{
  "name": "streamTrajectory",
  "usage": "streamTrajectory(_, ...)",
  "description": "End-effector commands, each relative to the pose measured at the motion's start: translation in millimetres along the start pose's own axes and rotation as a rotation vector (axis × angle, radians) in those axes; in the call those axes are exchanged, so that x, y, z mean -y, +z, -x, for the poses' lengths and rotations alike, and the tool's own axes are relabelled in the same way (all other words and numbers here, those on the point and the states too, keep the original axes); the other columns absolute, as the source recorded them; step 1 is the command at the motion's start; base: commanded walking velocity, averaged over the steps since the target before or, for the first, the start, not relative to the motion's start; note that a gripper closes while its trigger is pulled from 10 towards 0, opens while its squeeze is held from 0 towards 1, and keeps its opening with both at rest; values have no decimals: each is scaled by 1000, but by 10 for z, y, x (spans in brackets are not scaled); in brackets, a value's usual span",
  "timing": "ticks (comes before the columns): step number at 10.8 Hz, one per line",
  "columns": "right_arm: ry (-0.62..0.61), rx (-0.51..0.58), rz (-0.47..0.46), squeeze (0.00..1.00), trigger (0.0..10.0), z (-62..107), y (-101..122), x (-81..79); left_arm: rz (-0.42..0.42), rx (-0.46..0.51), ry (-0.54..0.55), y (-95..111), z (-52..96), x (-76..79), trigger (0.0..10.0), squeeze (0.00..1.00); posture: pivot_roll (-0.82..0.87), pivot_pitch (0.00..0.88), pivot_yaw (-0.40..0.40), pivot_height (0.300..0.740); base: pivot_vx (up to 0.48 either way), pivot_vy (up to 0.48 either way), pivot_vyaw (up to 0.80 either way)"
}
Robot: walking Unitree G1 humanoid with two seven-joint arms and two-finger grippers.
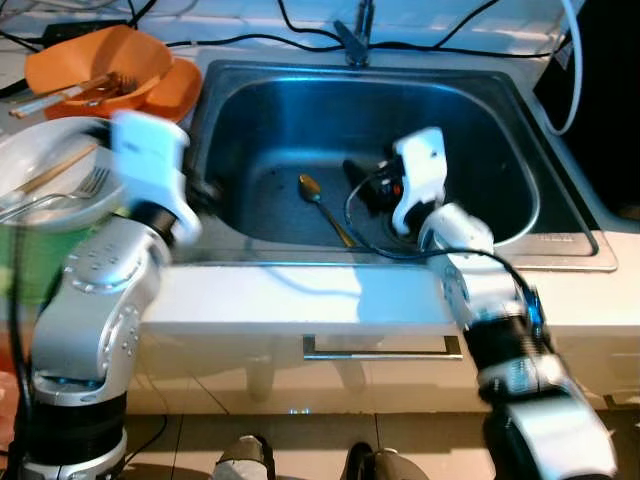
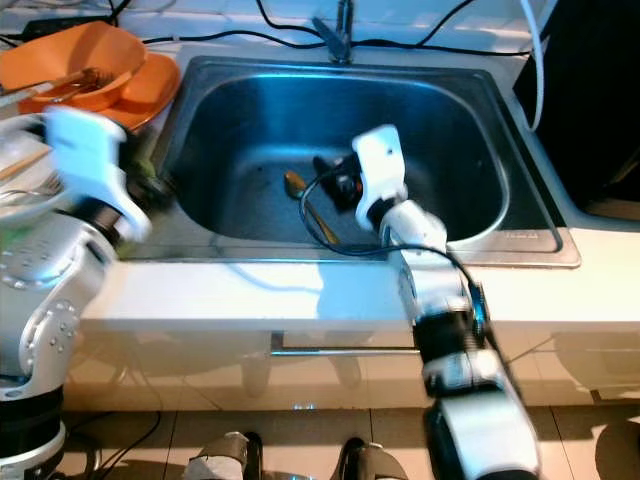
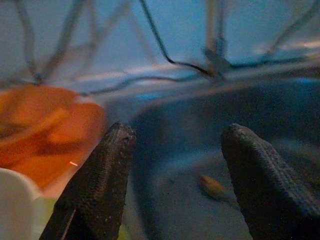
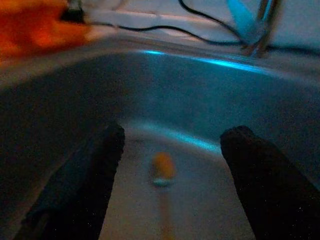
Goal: Kitchen organization
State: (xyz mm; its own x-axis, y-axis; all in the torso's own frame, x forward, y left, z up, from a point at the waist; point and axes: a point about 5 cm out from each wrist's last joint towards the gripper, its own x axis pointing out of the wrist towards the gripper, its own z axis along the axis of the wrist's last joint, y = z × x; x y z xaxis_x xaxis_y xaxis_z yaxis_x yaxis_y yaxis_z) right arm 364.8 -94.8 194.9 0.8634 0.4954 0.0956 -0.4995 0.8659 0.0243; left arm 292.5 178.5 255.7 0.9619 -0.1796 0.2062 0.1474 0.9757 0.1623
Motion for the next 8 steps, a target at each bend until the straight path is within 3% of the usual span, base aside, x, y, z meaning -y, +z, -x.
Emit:
streamTrajectory(1,100,61,-201,0,10000,41,112,-83,-26,69,83,104,38,-72,10000,0,240,151,-39,740,0,0,0)
streamTrajectory(4,115,43,-221,0,10000,174,23,-145,-140,147,399,138,334,-376,10000,0,243,146,-56,740,0,0,0)
streamTrajectory(6,121,19,-255,0,10000,225,8,-137,-164,137,461,93,423,-444,10000,0,245,144,-77,740,0,0,0)
streamTrajectory(8,158,42,-196,0,10000,251,48,-207,-143,144,477,44,405,-400,10000,0,232,136,-86,740,0,0,0)
